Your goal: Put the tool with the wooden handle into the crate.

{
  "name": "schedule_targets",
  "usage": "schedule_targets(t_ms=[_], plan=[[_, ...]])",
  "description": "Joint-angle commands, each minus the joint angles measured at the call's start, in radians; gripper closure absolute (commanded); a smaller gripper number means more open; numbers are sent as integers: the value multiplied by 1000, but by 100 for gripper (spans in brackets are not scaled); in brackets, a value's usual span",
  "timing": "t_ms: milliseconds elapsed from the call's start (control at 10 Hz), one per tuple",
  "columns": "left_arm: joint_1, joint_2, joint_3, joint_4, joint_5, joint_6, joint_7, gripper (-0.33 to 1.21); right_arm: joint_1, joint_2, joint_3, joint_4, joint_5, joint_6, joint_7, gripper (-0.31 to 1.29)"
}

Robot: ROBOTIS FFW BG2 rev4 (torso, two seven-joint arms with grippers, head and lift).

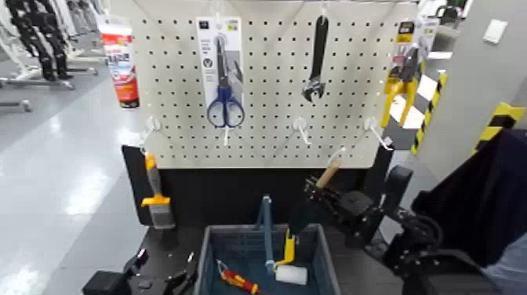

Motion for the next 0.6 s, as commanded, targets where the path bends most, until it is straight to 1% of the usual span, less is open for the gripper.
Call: schedule_targets(t_ms=[100,300,400,600], plan=[[0,0,1,1,1,0,0,13,2,15,48,84,-57,-13,-4,124],[-3,0,-1,3,1,0,-2,13,-2,21,92,162,-118,-25,-19,124],[-5,0,-1,5,1,0,-5,13,-5,26,112,196,-140,-27,-24,124],[-6,0,-1,5,1,0,-6,13,-17,26,146,236,-146,-22,-31,124]])
